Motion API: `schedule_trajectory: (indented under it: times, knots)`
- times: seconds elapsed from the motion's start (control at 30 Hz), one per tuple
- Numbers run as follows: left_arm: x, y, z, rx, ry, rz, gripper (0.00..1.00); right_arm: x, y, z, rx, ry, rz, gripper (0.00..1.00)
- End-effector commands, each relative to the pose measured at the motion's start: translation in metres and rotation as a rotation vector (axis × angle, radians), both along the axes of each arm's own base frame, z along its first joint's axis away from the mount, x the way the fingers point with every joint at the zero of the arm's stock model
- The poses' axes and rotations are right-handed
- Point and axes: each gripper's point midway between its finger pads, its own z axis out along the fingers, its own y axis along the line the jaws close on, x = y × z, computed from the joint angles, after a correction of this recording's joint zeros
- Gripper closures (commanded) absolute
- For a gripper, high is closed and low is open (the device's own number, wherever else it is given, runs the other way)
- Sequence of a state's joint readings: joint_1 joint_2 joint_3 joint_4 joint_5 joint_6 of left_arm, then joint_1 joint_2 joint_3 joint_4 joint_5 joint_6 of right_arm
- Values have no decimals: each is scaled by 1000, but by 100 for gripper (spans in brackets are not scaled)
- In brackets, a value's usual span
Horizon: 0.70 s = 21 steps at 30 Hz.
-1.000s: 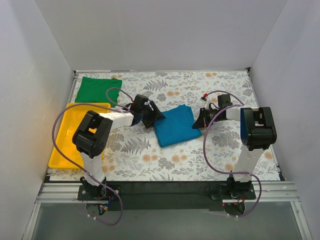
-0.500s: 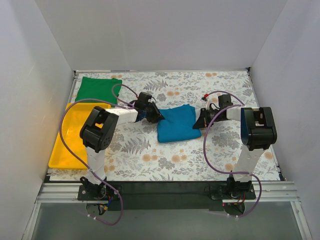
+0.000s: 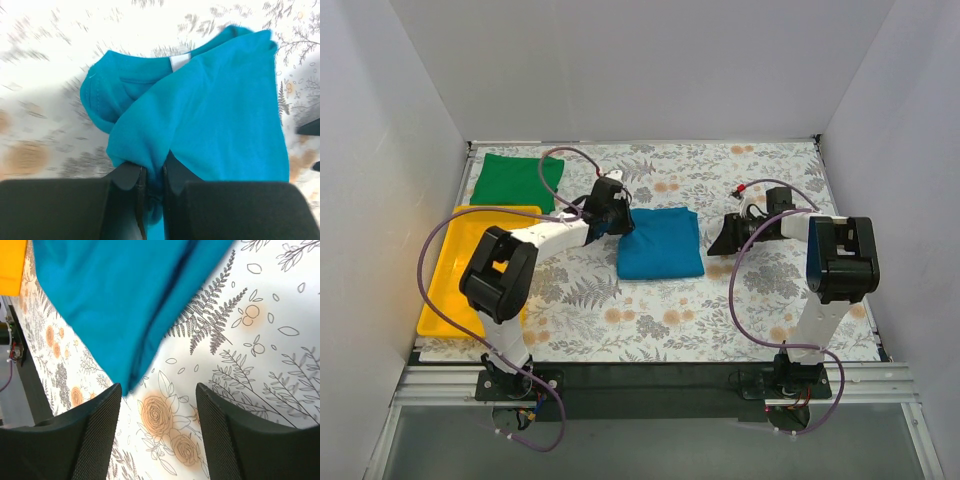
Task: Fold and stack the t-shirts
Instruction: Neatly place the folded tshirt to the corner
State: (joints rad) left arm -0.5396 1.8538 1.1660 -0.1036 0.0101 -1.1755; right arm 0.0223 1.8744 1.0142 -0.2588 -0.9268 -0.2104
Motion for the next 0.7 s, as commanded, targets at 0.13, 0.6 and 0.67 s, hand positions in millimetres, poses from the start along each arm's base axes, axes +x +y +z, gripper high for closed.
schedule_trajectory:
  times: [0.13, 0.6, 0.67]
  knots:
    - [33, 50, 75, 346, -331, -70, 100, 16, -18, 32, -5, -126, -21, 31]
    - [104, 132, 116, 649, -504, 74, 100, 16, -18, 36, 26, -130, -3, 31]
    - [115, 137, 123, 657, -531, 108, 100, 15, -17, 35, 31, -124, 4, 31]
